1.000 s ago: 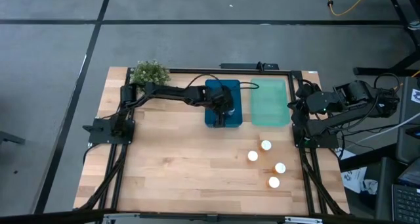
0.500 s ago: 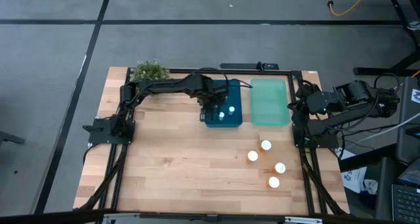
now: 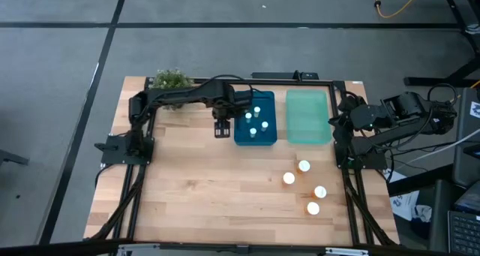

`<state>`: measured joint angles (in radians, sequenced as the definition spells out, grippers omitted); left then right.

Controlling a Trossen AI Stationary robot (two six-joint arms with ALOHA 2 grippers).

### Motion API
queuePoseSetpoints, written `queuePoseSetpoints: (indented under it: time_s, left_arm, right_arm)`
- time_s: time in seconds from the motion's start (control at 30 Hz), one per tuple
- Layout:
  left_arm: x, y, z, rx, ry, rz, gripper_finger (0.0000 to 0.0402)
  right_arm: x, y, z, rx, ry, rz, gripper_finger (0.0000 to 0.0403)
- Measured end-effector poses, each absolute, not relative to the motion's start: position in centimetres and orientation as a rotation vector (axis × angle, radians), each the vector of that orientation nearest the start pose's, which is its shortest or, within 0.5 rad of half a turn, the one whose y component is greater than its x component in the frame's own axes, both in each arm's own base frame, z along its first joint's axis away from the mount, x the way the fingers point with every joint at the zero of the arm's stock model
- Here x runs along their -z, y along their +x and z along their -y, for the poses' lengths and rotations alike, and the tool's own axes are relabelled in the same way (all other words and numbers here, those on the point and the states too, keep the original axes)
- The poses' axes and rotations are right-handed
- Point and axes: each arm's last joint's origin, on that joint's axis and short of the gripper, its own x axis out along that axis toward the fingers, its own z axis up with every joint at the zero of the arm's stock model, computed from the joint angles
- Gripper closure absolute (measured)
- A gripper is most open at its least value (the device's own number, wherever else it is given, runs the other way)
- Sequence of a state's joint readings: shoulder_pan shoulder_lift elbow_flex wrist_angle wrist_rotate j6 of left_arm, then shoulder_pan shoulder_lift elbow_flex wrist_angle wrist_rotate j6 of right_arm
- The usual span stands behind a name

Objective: Pick and place medicine bottles into bin by pill shape (circle, oval)
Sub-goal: Put the large orange pill bottle into the green bin

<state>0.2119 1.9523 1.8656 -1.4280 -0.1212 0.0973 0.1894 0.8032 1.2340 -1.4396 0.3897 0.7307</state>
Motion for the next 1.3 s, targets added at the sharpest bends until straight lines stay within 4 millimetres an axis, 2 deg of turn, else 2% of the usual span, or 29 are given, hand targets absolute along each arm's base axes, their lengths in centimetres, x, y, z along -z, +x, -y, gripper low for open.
queuePoseSetpoints:
  time_s: [0.23,0.37,0.57,0.8,0.97,1.07,1.17,1.3]
  left_arm:
    - [-31.5,33.8,-5.5,-0.173,0.027,-1.504,0.0206]
    - [-32.3,30.6,-4.0,-0.182,0.018,-1.451,0.0206]
    - [-31.8,24.6,-1.8,-0.270,-0.082,-1.272,0.0207]
    - [-28.7,18.1,0.5,-0.437,-0.140,-0.900,0.0207]
    - [-25.5,15.0,0.8,-0.557,-0.108,-0.672,0.0207]
    - [-23.8,14.0,0.8,-0.585,-0.122,-0.547,0.0207]
    - [-22.6,13.9,0.7,-0.565,-0.141,-0.384,0.0207]
    - [-20.5,14.0,0.7,-0.518,-0.025,-0.240,0.0207]
  right_arm:
    - [-36.3,8.9,-0.6,0.537,0.400,-0.851,0.0360]
    - [-34.9,9.3,-0.7,0.557,0.399,-0.886,0.0360]
    - [-33.0,10.2,-0.9,0.569,0.425,-0.912,0.0360]
    - [-32.2,11.0,-1.1,0.534,0.430,-0.908,0.0360]
    - [-32.2,11.1,-1.1,0.523,0.423,-0.903,0.0360]
    - [-32.2,11.1,-1.1,0.521,0.420,-0.904,0.0360]
    - [-32.2,11.1,-1.1,0.521,0.419,-0.904,0.0360]
    - [-32.2,11.1,-1.1,0.517,0.419,-0.897,0.0360]
